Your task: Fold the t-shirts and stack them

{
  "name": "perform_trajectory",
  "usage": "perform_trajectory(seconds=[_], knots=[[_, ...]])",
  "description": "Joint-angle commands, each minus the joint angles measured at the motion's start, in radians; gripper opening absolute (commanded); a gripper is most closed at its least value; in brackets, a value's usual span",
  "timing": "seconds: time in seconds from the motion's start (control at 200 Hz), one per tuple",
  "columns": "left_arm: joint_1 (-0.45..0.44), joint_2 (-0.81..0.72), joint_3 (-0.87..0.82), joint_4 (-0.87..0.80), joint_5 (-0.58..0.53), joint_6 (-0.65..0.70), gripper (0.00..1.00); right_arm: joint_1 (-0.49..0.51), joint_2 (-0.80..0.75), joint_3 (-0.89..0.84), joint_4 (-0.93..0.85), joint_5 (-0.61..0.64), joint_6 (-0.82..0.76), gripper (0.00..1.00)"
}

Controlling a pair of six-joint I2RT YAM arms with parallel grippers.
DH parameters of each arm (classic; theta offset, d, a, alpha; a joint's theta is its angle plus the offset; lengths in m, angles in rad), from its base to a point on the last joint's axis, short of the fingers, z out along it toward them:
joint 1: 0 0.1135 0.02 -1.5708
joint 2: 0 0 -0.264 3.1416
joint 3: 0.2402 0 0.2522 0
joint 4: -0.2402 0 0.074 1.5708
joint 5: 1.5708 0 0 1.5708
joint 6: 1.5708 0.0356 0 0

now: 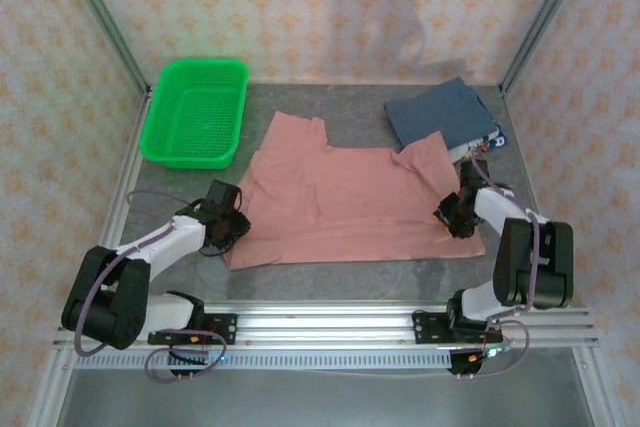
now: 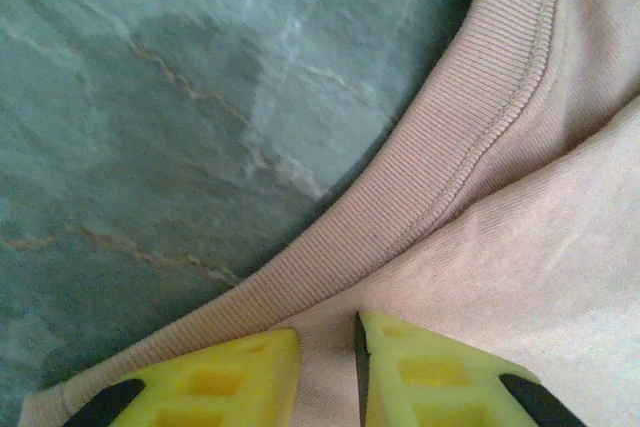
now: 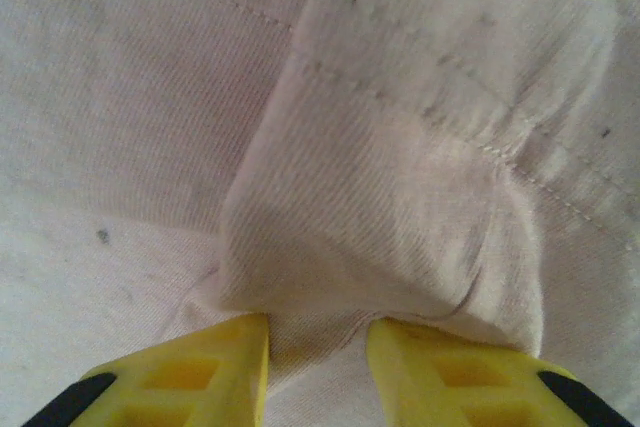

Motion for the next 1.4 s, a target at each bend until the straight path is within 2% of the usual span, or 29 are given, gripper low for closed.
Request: perform_trajectory(seconds=[0.0,0.115,0.355,0.49,0.565,0.635,0.736,0.826,0.931,1.086,1.396], knots=[[-0.045,0.006,-0.108,-0.203,-0.066,-0.077,0.21,-0.008,-0.011,-0.1,-0.186,0.179,0.034,0.36],[-0.075,-0.101,-0.169,-0.287,-0.063,-0.138,0.2,-0.006,-0.033,-0.124,-0.203,0.157,0.064,0.41],[-0.08,-0.424,-0.238,-0.461,-0.048,-0.25,0.19,-0.007,-0.11,-0.092,-0.264,0.146,0.101,0.55],[-0.075,-0.477,-0.148,-0.419,-0.083,-0.247,0.34,-0.006,-0.158,0.069,-0.313,0.16,0.076,0.6],[-0.075,-0.417,-0.045,-0.363,-0.069,-0.219,0.41,-0.008,-0.147,0.204,-0.316,0.172,0.014,0.64],[-0.075,-0.315,0.104,-0.383,-0.088,-0.144,0.49,-0.012,-0.083,0.334,-0.302,0.124,-0.079,0.68],[-0.074,-0.13,0.34,-0.397,-0.098,-0.003,0.64,-0.015,0.109,0.531,-0.317,0.036,-0.241,0.68],[-0.071,0.035,0.535,-0.411,-0.094,0.119,0.73,-0.013,0.288,0.67,-0.359,0.027,-0.342,0.63],[-0.049,0.176,0.702,-0.356,-0.003,0.191,0.75,-0.015,0.395,0.709,-0.297,0.035,-0.419,0.57],[-0.024,0.308,0.841,-0.341,0.067,0.234,0.75,-0.021,0.489,0.707,-0.241,0.052,-0.475,0.51],[0.007,0.342,0.831,-0.313,0.073,0.253,0.72,-0.057,0.537,0.688,-0.15,0.046,-0.468,0.5]])
